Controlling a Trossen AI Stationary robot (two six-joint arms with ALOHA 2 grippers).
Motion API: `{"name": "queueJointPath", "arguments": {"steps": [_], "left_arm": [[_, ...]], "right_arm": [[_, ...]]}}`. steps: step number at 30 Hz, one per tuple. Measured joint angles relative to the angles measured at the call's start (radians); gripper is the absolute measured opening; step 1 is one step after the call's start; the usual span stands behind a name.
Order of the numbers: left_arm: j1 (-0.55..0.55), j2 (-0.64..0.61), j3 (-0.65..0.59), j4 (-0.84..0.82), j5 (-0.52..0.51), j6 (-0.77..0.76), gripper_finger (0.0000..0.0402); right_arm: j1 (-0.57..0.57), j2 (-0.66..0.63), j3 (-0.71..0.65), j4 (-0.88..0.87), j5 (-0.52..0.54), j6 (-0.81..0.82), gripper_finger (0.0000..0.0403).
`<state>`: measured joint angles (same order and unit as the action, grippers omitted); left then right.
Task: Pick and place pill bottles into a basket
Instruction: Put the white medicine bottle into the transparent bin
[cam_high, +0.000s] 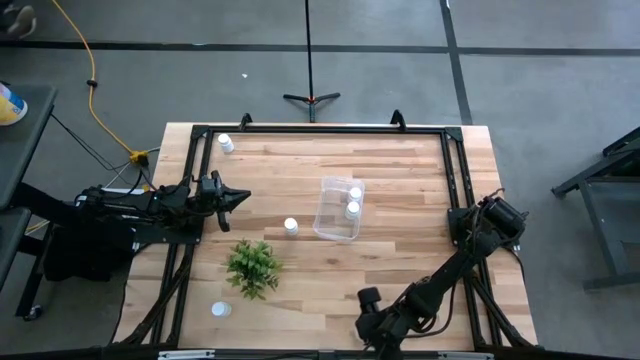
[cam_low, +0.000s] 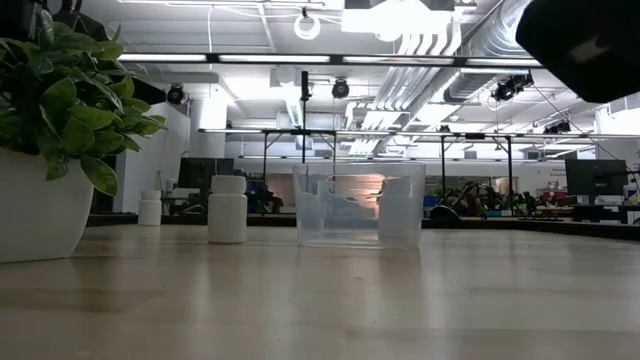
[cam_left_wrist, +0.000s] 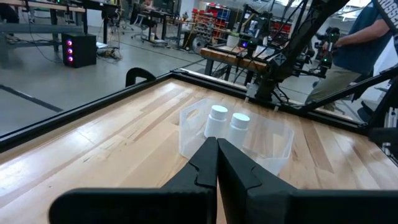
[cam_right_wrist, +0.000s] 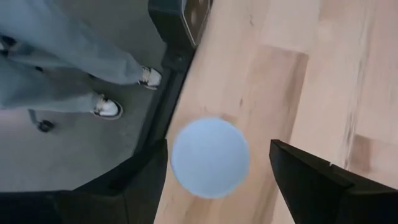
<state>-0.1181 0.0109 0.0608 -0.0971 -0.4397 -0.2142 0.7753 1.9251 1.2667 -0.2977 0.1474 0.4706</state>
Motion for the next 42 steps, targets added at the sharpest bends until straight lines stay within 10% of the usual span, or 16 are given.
{"name": "queueJointPath", "arguments": {"steps": [42], "left_arm": [[0.000, 0.000, 0.000, 0.000, 0.000, 0.000, 0.0046]], "right_arm": [[-0.004, 0.000, 0.000, 0.011, -0.001, 0.075, 0.0150]]}}
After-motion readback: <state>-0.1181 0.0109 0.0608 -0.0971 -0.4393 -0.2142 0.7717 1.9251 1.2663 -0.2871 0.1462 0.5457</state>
